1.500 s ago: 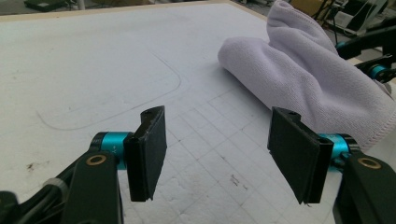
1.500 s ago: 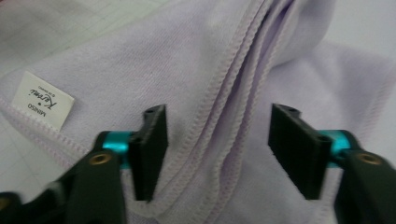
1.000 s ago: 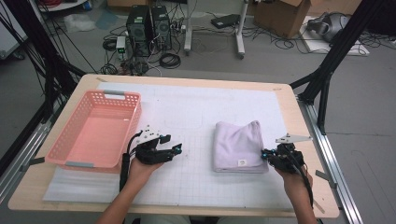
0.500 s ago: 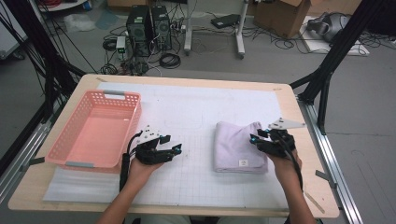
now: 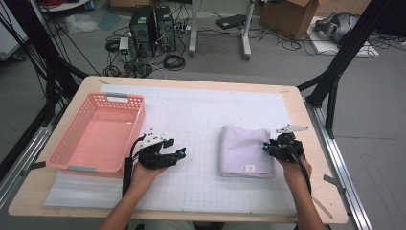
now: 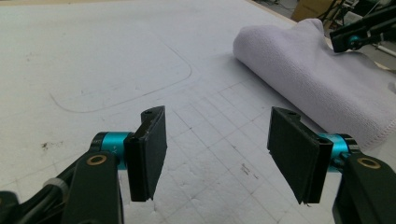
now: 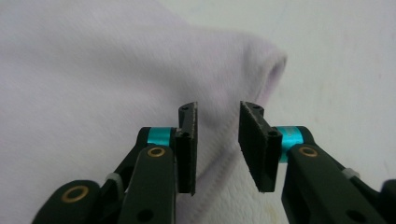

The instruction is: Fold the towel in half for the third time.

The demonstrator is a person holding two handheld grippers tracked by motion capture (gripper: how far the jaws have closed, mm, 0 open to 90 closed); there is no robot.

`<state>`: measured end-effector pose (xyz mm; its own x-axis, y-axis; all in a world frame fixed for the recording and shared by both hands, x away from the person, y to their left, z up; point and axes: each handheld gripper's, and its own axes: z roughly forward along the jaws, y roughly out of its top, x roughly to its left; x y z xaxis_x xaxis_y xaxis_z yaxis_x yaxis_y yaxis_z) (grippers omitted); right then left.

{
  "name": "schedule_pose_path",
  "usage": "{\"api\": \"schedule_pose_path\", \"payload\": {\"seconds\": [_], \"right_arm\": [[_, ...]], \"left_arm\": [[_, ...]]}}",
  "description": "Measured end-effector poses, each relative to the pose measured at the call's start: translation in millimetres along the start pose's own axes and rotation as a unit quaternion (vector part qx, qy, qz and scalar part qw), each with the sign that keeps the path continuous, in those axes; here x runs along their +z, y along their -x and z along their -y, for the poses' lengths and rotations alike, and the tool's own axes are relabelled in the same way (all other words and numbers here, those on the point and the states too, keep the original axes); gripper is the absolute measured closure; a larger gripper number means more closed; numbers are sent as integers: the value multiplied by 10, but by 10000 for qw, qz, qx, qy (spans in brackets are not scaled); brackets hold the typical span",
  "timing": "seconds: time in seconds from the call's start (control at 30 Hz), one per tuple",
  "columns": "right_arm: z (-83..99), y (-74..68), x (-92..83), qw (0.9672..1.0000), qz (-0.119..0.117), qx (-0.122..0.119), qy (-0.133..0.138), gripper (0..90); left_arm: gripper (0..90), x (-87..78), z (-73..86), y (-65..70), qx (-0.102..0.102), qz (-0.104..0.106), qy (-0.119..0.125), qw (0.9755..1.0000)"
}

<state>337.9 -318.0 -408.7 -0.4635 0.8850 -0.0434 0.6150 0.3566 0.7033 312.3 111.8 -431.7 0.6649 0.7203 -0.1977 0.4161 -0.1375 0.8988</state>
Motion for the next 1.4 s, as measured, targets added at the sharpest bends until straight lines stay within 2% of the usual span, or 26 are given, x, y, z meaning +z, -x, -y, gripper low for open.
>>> {"api": "schedule_pose_path", "payload": {"seconds": [0.13, 0.27, 0.37, 0.43, 0.53, 0.6, 0.67, 0.77, 0.83, 0.87, 0.9, 0.97, 1.03, 1.07, 1.13, 1.23, 1.3, 1.4], "right_arm": [[-188, -101, -17, 9990, -101, -165, 393, 626], [-377, -215, 98, 9984, -276, -263, 422, 633], [-506, -298, 238, 9983, -352, -329, 319, 653], [-584, -355, 353, 9984, -403, -367, 133, 675], [-655, -448, 564, 9978, -348, -539, -184, 683], [-685, -505, 690, 9973, -330, -604, -275, 689], [-722, -568, 777, 9971, -342, -639, -226, 698], [-769, -679, 848, 9960, -480, -752, 20, 705], [-772, -733, 857, 9950, -448, -897, 39, 691], [-771, -714, 835, 9950, -459, -886, 78, 632], [-768, -660, 778, 9962, -455, -720, 182, 580], [-744, -557, 662, 9968, -467, -479, 428, 597], [-697, -453, 535, 9971, -375, -410, 526, 670], [-662, -406, 491, 9974, -242, -465, 489, 692], [-588, -305, 464, 9987, -132, -401, 270, 703], [-470, -182, 493, 9993, 119, -328, 99, 717], [-389, -113, 537, 9988, 381, -307, -60, 714], [-321, -5, 539, 9991, 420, 5, 41, 690]], "left_arm": [[378, -4, 0, -1, -1, 1, -11, 10000], [378, 0, 2, 5, 0, -7, -9, 10000], [377, 3, 3, 5, 2, 2, -27, 10000], [377, -1, 2, 5, -10, 0, -23, 10000], [377, -5, 1, 1, -9, 1, -10, 10000], [377, -6, 2, 0, -11, 3, -12, 10000], [377, -5, 3, -2, -7, 8, -6, 10000], [377, -5, 3, -3, -10, 12, -3, 10000], [377, -11, 2, -5, -25, 2, -2, 10000], [377, -13, 2, -6, -28, 10, 10, 10000], [377, -14, 2, -7, -27, 11, 14, 10000], [377, -18, 2, -8, -36, 13, 20, 10000], [377, -21, 1, -8, -33, 1, 29, 10000], [376, -22, 0, -8, -26, 4, 37, 10000], [376, -19, 0, -8, -34, -2, 39, 10000], [376, -20, 0, -2, -33, 12, 28, 10000], [374, -22, 0, -1, -45, 15, 47, 10000], [369, -20, 2, -1, -45, 39, 54, 10000]]}}
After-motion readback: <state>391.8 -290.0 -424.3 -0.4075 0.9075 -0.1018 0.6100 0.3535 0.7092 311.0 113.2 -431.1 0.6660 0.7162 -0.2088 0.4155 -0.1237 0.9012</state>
